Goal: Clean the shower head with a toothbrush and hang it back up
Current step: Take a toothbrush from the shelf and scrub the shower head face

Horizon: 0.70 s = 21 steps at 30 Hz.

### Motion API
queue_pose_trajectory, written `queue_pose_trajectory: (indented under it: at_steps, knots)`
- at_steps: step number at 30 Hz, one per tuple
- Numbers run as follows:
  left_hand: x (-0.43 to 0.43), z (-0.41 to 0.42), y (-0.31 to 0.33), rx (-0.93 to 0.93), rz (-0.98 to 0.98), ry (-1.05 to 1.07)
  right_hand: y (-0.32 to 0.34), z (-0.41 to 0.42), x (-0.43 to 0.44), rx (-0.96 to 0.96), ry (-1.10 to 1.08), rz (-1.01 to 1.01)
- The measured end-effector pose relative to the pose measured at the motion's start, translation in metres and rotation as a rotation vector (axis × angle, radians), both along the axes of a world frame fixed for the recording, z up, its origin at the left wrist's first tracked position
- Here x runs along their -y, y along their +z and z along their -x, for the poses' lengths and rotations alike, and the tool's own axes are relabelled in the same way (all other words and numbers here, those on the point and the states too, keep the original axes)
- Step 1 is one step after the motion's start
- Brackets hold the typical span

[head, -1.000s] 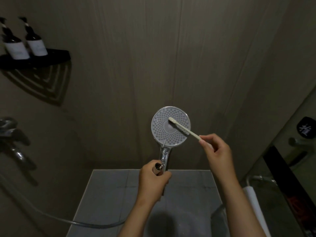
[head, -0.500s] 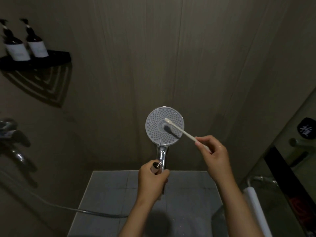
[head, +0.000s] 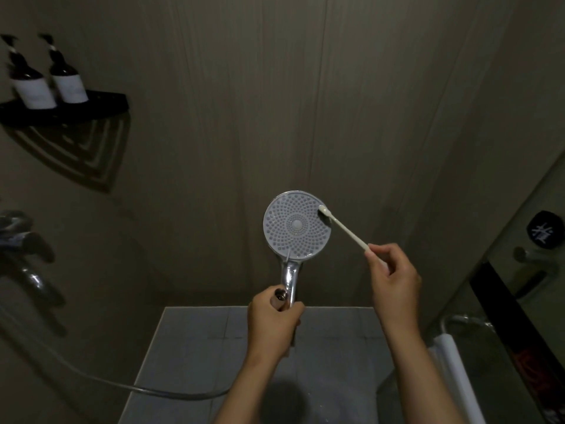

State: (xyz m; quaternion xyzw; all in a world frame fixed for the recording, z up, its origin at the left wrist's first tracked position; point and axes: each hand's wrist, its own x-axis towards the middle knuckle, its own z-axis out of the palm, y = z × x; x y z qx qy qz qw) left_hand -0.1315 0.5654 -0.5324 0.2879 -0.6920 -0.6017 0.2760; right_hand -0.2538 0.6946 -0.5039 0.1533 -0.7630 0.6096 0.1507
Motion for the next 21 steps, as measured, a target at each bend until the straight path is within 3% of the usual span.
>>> queue_pose_trajectory:
  at_steps: [4, 7, 13, 21]
  knots:
    - [0.000, 0.000, 0.000, 0.000, 0.003, 0.003, 0.006, -0.004, -0.002, 0.013, 0.122, 0.069]
    - [0.000, 0.000, 0.002, -0.005, 0.007, 0.010, 0.005, -0.007, 0.001, 0.029, 0.232, -0.008]
    - [0.001, 0.000, 0.003, -0.019, 0.012, 0.024, 0.002, -0.002, -0.002, 0.015, 0.096, -0.098]
    - [-0.002, 0.005, 0.003, -0.033, -0.017, 0.019, 0.006, -0.008, -0.009, -0.006, 0.009, -0.061]
